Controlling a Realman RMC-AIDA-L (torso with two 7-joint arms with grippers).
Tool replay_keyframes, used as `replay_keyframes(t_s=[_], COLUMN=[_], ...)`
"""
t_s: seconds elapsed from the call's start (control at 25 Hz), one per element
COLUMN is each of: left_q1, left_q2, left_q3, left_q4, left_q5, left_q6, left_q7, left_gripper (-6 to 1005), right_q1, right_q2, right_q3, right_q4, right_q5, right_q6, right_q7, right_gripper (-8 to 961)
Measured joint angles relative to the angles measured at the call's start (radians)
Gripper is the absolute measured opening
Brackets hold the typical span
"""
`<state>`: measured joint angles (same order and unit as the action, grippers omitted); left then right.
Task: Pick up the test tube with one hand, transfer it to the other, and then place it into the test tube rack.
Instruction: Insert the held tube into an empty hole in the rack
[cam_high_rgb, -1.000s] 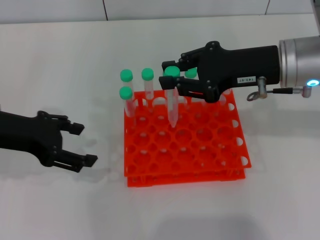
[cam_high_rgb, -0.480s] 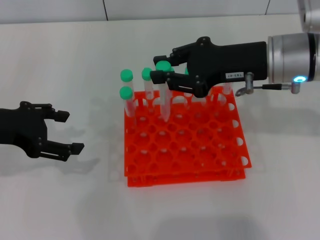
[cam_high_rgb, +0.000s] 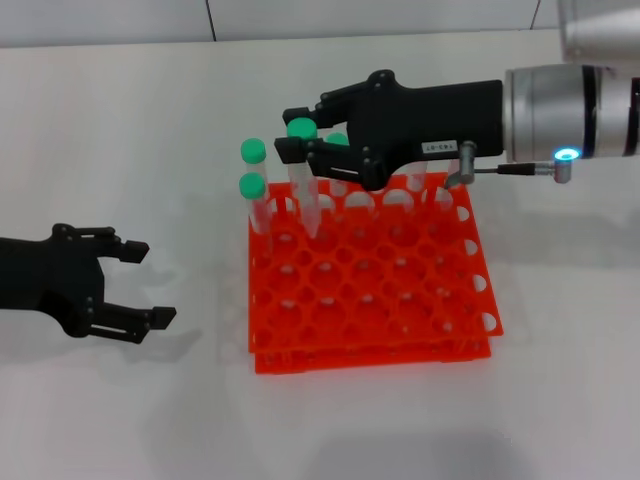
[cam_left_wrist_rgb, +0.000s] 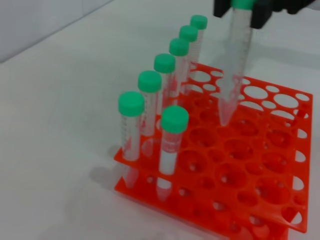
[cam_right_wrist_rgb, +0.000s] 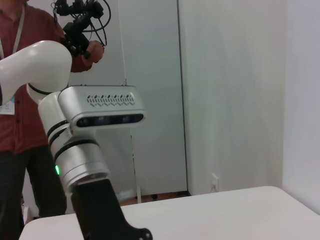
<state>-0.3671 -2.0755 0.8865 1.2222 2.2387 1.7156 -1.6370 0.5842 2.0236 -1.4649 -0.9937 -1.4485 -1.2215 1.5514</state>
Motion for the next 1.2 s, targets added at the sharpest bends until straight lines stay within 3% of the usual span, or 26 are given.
replay_keyframes(t_s=[0.52, 1.2], left_q1=[0.000, -0.009], left_q2=[0.000, 0.000], left_q3=[0.002, 0.006], left_q4=[-0.010, -0.020], left_q5=[0.001, 0.001], left_q6=[-0.010, -0.010], left_q7=[0.013, 0.014], left_gripper=[893, 893], right_q1=[0.062, 0.063], right_q2=[0.003, 0.004], right_q3=[-0.072, -0.128], right_q4=[0.071, 0.130], right_q5=[0.042, 0.127], right_q6=[0.099, 0.195], right_q7=[-0.012, -0.088], right_gripper=[265, 266])
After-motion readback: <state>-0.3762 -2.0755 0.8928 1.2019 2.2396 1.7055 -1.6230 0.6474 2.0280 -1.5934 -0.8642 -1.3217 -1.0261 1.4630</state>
